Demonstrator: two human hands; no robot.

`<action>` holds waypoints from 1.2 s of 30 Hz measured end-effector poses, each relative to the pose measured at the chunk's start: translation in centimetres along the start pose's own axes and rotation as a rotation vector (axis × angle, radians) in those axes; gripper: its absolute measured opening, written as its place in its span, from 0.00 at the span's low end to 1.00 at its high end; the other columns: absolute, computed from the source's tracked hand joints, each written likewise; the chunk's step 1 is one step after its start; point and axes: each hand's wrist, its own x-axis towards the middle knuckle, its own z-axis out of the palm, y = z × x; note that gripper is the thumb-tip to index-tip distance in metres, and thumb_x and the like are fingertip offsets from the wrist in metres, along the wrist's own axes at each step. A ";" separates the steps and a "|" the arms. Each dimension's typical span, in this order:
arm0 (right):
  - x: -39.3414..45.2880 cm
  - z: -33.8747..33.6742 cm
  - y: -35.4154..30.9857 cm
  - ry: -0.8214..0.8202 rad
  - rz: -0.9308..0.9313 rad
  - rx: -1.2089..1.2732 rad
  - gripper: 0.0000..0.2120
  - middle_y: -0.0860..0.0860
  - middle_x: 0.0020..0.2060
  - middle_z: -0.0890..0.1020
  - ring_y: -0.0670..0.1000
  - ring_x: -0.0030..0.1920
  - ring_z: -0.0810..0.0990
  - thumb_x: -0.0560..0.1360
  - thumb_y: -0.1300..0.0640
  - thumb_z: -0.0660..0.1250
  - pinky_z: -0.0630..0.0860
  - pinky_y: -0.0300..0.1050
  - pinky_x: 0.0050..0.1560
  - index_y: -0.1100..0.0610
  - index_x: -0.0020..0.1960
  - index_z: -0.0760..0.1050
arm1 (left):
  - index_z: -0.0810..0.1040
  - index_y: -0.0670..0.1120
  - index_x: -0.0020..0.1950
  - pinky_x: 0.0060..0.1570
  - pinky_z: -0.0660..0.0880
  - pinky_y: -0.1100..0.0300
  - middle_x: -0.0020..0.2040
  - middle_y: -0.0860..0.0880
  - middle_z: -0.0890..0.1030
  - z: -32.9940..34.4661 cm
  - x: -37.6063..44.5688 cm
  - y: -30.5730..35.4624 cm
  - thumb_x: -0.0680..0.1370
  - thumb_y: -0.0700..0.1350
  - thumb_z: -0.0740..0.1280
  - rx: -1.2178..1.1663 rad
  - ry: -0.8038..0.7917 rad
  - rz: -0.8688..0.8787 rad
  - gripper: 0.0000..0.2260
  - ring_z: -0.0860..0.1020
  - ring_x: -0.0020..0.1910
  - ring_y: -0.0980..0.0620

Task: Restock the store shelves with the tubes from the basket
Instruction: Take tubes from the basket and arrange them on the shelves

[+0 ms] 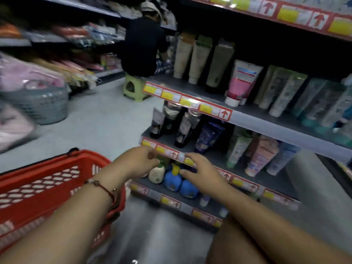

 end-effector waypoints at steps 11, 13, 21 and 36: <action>4.7 16.0 -14.8 -0.597 -0.341 -0.232 0.29 0.54 0.72 0.71 0.54 0.70 0.71 0.77 0.47 0.66 0.67 0.43 0.67 0.54 0.75 0.66 | 0.83 0.47 0.55 0.53 0.76 0.58 0.54 0.48 0.84 -5.1 -13.4 -21.1 0.78 0.52 0.67 0.069 0.043 -0.593 0.12 0.80 0.53 0.49; 5.8 19.2 -16.4 -0.661 -0.382 -0.274 0.27 0.55 0.70 0.74 0.55 0.69 0.72 0.76 0.49 0.67 0.68 0.45 0.67 0.55 0.73 0.69 | 0.83 0.46 0.55 0.52 0.76 0.58 0.54 0.47 0.84 -4.4 -14.8 -24.8 0.78 0.52 0.66 0.082 0.008 -0.711 0.13 0.81 0.53 0.48; 11.7 33.1 -18.4 -0.936 -0.458 -0.540 0.22 0.58 0.68 0.75 0.59 0.66 0.74 0.78 0.54 0.64 0.73 0.48 0.64 0.59 0.71 0.71 | 0.76 0.46 0.60 0.45 0.72 0.57 0.60 0.45 0.80 0.7 -13.8 -34.5 0.78 0.50 0.62 0.360 -0.324 -0.842 0.14 0.79 0.56 0.45; 18.7 50.8 -13.7 -0.776 -0.826 -0.843 0.12 0.53 0.52 0.81 0.56 0.49 0.82 0.79 0.57 0.60 0.70 0.43 0.31 0.56 0.61 0.73 | 0.69 0.48 0.67 0.57 0.76 0.51 0.64 0.44 0.75 13.0 -6.1 -50.6 0.72 0.64 0.69 0.456 -0.347 -0.757 0.30 0.78 0.59 0.43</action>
